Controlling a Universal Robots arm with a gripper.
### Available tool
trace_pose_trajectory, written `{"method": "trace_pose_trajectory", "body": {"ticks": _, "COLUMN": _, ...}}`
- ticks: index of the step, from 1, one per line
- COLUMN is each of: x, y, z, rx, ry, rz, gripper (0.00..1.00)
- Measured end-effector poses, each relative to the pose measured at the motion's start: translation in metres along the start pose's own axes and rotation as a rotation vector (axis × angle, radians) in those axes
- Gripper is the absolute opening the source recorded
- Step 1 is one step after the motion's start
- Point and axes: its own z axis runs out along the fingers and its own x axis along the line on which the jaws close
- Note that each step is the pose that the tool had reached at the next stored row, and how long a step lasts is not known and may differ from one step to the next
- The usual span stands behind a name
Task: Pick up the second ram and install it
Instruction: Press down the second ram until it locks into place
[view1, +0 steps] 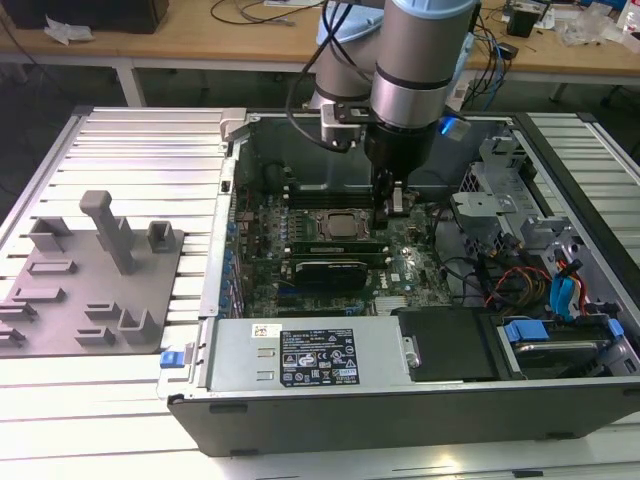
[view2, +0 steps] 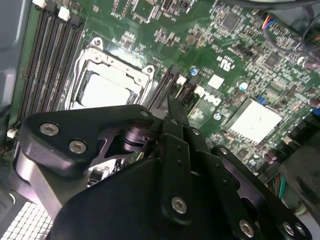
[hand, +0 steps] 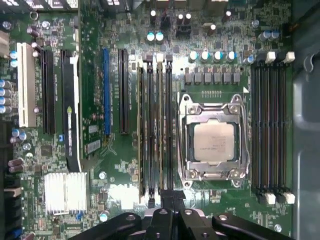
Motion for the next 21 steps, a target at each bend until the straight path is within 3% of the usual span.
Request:
{"method": "trace_pose_trajectory", "body": {"ticks": 10, "x": 0.0007, "y": 0.0384, "z": -0.0003, "rx": 0.0036, "ry": -0.0002, "rz": 0.000, "gripper": 0.08}}
{"method": "trace_pose_trajectory", "body": {"ticks": 17, "x": 0.0014, "y": 0.0757, "z": -0.0002, "rx": 0.0117, "ry": -0.0005, "rz": 0.000, "gripper": 0.08}}
{"method": "trace_pose_trajectory", "body": {"ticks": 21, "x": 0.0020, "y": 0.0790, "z": 0.0010, "rx": 0.0118, "ry": -0.0003, "rz": 0.000, "gripper": 0.08}}
